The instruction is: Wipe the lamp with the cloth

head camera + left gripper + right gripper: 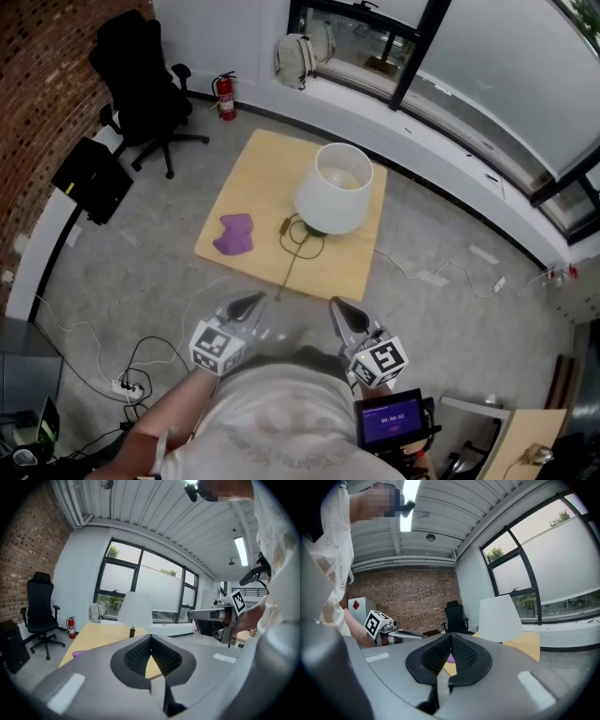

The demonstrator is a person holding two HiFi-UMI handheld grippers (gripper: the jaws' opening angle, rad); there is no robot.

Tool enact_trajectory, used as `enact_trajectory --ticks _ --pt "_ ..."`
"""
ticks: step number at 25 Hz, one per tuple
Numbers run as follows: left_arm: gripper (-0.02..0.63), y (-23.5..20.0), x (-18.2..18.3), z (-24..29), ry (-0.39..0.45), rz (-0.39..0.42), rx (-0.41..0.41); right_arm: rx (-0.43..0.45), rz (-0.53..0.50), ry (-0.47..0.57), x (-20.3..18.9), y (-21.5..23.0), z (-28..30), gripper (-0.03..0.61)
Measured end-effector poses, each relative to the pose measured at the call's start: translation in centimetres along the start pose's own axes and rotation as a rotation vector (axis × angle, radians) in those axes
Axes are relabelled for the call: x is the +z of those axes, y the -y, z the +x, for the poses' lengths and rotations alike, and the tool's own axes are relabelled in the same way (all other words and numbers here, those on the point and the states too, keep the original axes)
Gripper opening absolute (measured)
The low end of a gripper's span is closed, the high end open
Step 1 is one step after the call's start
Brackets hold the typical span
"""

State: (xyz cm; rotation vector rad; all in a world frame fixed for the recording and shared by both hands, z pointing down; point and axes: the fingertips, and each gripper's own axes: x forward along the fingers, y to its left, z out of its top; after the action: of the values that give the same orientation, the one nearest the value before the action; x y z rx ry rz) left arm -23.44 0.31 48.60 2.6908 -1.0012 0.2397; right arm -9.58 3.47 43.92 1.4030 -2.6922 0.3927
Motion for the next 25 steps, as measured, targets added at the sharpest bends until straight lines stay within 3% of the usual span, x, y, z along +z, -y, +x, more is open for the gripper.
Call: enact_trajectory --ticks 9,16,21,25 --pt "0.002 -2.8 -1.2 3.0 -0.067 0.017 0.021 -0.017 0.031 0.001 -0.4 3.3 1.4 0.014" --pt "0.002 -9.4 -4.0 6.7 -0.195 0.100 0.128 0.002 0.039 0.027 1.0 7.2 4.2 0.014" --pt "0.004 -15.2 -6.3 8.5 -0.310 0.066 0.252 0.028 0.044 -0.006 1.2 9.4 5.8 0.014" --pt "0.056 -19.1 -8.8 9.7 -0.407 0.079 0.294 0.055 0.041 -0.039 0.8 10.4 6.7 0.014"
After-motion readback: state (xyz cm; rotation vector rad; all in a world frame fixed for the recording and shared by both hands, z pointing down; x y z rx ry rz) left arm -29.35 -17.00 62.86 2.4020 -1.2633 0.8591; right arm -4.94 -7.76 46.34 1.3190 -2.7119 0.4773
